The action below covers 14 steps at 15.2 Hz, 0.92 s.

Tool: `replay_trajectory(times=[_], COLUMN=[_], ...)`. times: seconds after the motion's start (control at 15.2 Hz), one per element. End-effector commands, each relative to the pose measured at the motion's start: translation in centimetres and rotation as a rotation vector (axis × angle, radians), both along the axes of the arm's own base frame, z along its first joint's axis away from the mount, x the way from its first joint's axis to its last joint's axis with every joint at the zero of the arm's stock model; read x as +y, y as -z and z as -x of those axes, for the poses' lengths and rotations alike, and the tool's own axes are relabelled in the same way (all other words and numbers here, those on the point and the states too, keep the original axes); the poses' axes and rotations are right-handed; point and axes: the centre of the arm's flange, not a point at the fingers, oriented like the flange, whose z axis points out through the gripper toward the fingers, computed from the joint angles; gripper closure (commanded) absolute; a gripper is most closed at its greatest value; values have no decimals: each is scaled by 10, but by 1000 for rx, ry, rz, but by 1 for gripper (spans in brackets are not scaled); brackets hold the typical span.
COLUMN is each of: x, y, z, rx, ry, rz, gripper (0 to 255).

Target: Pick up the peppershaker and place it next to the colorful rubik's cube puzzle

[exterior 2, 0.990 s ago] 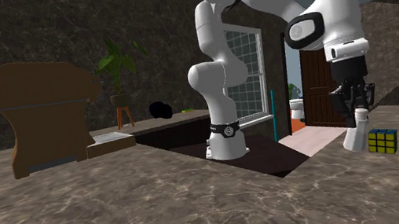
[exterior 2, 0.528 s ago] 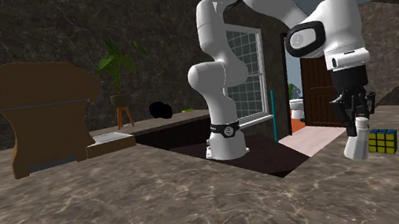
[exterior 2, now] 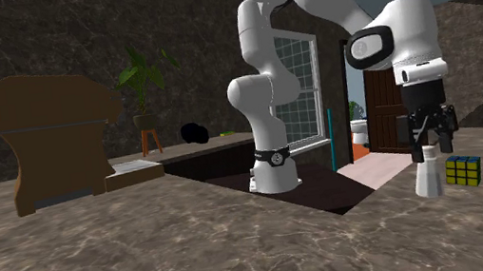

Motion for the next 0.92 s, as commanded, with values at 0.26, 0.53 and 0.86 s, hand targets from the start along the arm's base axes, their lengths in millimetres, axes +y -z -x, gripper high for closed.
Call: replay_trajectory(times=[0.26, 0.53, 0.86], x=[-2, -3, -3], y=[-39, -50, -50], z=[3, 4, 4], rx=[0, 0, 0], ry=[0, 0, 0], rz=[0, 0, 0], gripper=[0, 0, 0])
